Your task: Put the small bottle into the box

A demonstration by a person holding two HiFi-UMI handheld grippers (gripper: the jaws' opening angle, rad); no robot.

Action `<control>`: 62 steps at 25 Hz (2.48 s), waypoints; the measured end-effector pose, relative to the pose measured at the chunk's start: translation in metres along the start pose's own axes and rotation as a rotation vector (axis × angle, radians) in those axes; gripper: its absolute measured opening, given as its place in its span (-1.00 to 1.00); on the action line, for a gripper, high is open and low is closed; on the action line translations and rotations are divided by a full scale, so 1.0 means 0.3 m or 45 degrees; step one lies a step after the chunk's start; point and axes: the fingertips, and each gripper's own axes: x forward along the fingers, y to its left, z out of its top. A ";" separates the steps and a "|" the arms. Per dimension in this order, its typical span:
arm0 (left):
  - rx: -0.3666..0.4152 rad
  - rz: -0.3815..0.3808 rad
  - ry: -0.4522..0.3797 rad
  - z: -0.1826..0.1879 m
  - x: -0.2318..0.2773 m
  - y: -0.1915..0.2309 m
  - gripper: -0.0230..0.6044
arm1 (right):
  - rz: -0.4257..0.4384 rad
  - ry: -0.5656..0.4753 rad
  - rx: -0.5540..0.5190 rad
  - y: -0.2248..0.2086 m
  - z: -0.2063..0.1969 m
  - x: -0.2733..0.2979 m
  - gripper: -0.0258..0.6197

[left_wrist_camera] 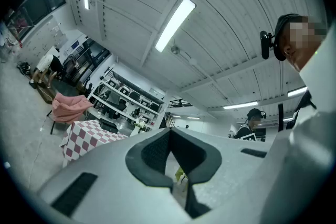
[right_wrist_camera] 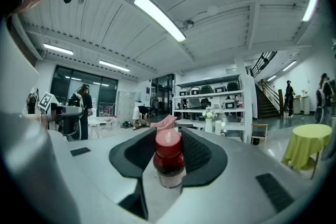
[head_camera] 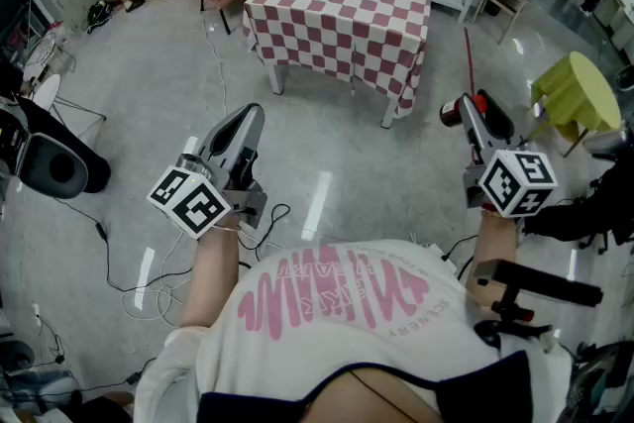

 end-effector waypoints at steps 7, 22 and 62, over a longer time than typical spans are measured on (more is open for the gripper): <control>0.015 0.035 0.008 -0.029 0.027 0.003 -0.90 | 0.007 -0.002 0.006 -0.047 -0.010 0.002 -0.46; -0.017 0.180 0.049 -0.212 0.111 0.030 -0.90 | 0.084 0.052 0.052 -0.255 -0.120 0.067 -0.46; 0.023 -0.049 0.057 0.091 1.073 1.039 -0.90 | -0.030 0.028 0.121 -0.460 -0.081 1.328 -0.46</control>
